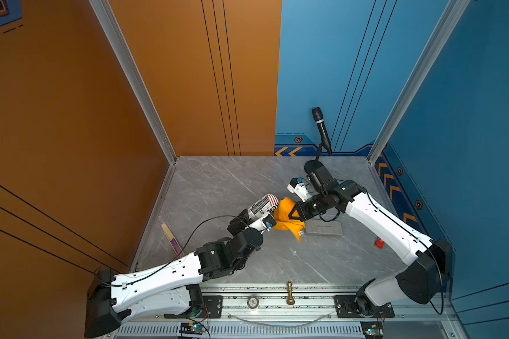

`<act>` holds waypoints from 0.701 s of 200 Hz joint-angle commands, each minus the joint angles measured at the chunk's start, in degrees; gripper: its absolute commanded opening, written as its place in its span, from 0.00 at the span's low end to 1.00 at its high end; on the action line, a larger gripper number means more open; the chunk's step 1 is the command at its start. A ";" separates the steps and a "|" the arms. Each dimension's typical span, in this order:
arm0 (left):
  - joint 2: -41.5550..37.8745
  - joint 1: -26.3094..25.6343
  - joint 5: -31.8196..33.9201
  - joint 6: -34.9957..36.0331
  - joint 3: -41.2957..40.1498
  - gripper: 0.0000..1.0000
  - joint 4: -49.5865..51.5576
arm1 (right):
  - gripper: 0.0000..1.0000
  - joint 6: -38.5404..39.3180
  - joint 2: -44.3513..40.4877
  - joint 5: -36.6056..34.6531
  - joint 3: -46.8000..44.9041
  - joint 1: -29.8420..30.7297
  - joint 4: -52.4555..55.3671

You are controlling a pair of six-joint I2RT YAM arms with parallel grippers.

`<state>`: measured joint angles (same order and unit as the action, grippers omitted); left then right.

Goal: Wipe the eyeglass case
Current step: Wipe the dirt from the eyeglass case.

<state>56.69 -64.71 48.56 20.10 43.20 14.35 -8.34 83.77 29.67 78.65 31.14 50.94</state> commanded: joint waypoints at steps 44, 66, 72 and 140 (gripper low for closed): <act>3.48 -2.81 -11.22 -6.61 5.00 0.29 5.30 | 0.00 -3.59 -0.30 7.00 1.56 2.69 -10.54; 4.62 -4.64 -12.33 -6.61 5.73 0.29 5.33 | 0.00 -3.61 1.25 7.59 2.54 3.31 -12.57; 4.95 -5.15 -12.43 -6.54 5.89 0.29 5.65 | 0.00 -3.44 1.47 7.57 2.70 3.16 -12.91; 5.06 -4.90 -17.73 -9.29 7.03 0.28 13.44 | 0.00 1.23 0.43 6.96 6.02 1.19 -8.73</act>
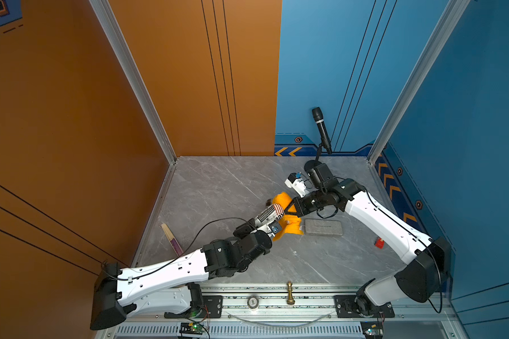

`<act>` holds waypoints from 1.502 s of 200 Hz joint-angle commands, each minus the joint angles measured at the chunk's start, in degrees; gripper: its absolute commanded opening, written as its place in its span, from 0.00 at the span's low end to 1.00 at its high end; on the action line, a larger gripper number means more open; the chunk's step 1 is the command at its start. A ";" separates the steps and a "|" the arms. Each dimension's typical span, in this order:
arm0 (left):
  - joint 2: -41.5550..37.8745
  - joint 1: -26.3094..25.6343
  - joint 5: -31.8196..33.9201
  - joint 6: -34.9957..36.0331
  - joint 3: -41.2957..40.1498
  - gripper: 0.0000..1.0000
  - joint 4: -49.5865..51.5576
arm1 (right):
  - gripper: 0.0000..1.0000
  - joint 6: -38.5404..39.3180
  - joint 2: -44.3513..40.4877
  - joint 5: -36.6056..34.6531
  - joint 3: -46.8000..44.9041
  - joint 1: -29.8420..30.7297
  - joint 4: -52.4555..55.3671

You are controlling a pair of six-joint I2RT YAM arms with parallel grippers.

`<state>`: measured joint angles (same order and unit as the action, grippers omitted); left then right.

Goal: Wipe the eyeglass case
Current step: Wipe the dirt from the eyeglass case.

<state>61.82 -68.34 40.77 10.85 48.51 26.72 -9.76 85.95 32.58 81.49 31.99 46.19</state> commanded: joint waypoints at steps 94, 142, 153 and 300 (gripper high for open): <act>-14.89 34.55 -64.34 -25.67 -1.97 0.29 -6.95 | 0.00 -6.55 -13.16 11.03 -11.86 -6.93 -23.46; -13.47 47.45 -87.38 -60.56 -10.23 0.30 -43.65 | 0.00 -13.42 -21.78 2.82 -22.41 1.44 -44.71; -12.02 47.34 -89.15 -65.90 -10.79 0.30 -50.04 | 0.00 -13.40 -22.14 0.99 -22.96 4.37 -47.39; -9.69 41.26 -88.05 -76.77 -12.85 0.31 -59.01 | 0.00 -11.26 -14.00 4.90 -12.86 5.61 -51.98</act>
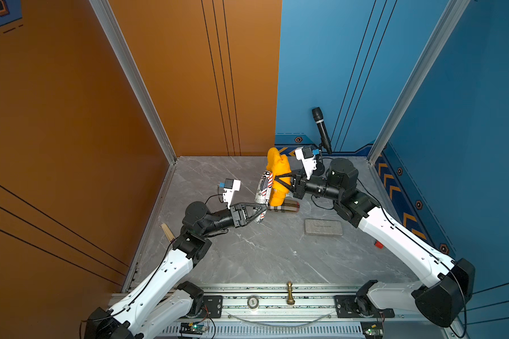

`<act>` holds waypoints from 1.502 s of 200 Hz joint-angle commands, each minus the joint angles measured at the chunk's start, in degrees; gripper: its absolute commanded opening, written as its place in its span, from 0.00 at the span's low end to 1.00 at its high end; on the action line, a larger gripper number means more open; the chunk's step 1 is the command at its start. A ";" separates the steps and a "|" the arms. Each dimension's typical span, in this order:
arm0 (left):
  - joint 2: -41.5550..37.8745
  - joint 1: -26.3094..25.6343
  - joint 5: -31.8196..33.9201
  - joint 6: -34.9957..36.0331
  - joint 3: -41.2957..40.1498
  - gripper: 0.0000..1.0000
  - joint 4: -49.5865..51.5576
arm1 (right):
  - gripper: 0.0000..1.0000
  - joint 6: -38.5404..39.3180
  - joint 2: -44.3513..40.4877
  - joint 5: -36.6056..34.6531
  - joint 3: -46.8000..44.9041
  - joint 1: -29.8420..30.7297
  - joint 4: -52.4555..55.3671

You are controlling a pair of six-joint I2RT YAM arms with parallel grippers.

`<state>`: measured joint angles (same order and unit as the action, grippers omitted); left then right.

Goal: Wipe the eyeglass case
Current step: Wipe the dirt from the eyeglass case.

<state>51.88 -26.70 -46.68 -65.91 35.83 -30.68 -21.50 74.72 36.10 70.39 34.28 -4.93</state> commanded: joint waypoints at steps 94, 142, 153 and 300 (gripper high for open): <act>3.13 0.70 -0.79 -1.03 -0.09 0.31 -3.02 | 0.00 1.80 -6.95 5.76 -13.66 7.95 -0.51; 2.61 -1.36 -2.04 -0.93 -1.45 0.31 -2.96 | 0.00 0.42 -0.15 5.52 -0.35 1.44 -0.74; 2.70 -1.72 -2.60 -1.15 -1.68 0.30 -2.99 | 0.00 0.25 1.51 5.59 1.84 0.43 -1.63; 4.39 1.33 -0.41 -1.16 -1.69 0.29 -9.31 | 0.00 -8.40 -6.51 9.25 -16.34 9.11 -6.26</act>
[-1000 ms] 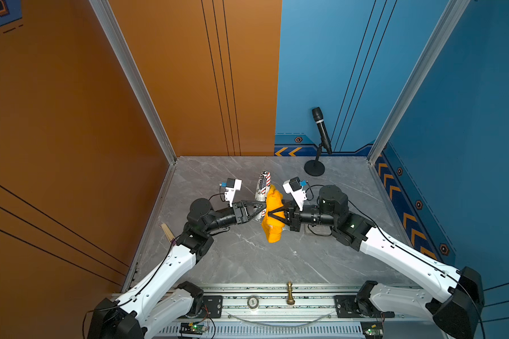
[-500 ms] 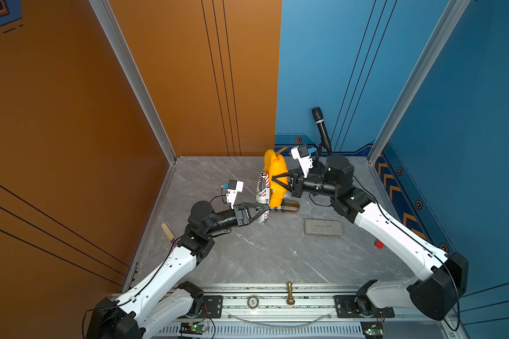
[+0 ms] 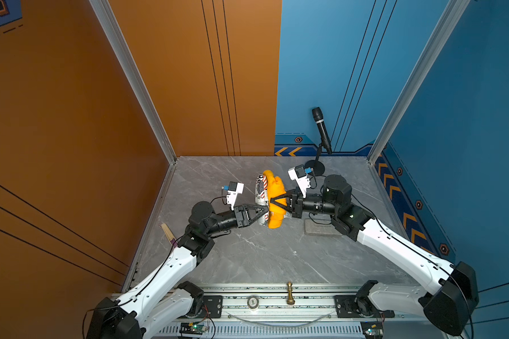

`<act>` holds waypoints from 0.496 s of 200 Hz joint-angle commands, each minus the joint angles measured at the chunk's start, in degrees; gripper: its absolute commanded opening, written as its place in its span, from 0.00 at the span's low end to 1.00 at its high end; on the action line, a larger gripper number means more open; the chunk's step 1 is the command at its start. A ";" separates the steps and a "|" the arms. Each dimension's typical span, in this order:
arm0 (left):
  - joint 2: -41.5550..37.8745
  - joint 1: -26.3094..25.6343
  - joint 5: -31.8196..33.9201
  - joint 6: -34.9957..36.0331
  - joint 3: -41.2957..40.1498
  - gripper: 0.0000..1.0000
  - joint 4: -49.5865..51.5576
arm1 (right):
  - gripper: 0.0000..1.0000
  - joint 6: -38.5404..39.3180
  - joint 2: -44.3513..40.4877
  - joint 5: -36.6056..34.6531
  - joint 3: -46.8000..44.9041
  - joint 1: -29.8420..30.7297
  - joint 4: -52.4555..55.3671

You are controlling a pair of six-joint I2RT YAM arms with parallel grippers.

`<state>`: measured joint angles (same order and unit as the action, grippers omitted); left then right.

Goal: Wipe the eyeglass case
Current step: Wipe the dirt from the eyeglass case.

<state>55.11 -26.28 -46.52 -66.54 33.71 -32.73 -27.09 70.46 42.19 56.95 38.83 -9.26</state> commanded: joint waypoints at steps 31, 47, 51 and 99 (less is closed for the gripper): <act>4.08 1.44 -1.42 -2.25 1.34 0.30 -10.77 | 0.00 -7.02 -3.42 3.59 -6.41 6.04 -9.11; 5.26 1.27 -2.67 -2.38 1.49 0.30 -10.78 | 0.00 -6.73 -1.10 5.66 -4.84 4.86 -10.18; 5.44 1.17 -2.82 -2.45 1.38 0.30 -10.78 | 0.00 -6.40 -0.58 5.93 -4.23 4.47 -9.91; 6.31 -0.48 -7.46 -3.24 0.17 0.30 -10.79 | 0.00 1.45 5.77 5.31 8.79 -5.27 0.47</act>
<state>61.21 -24.21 -46.06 -69.78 33.82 -41.74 -30.89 74.28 48.90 56.93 37.43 -9.32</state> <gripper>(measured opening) 0.595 0.077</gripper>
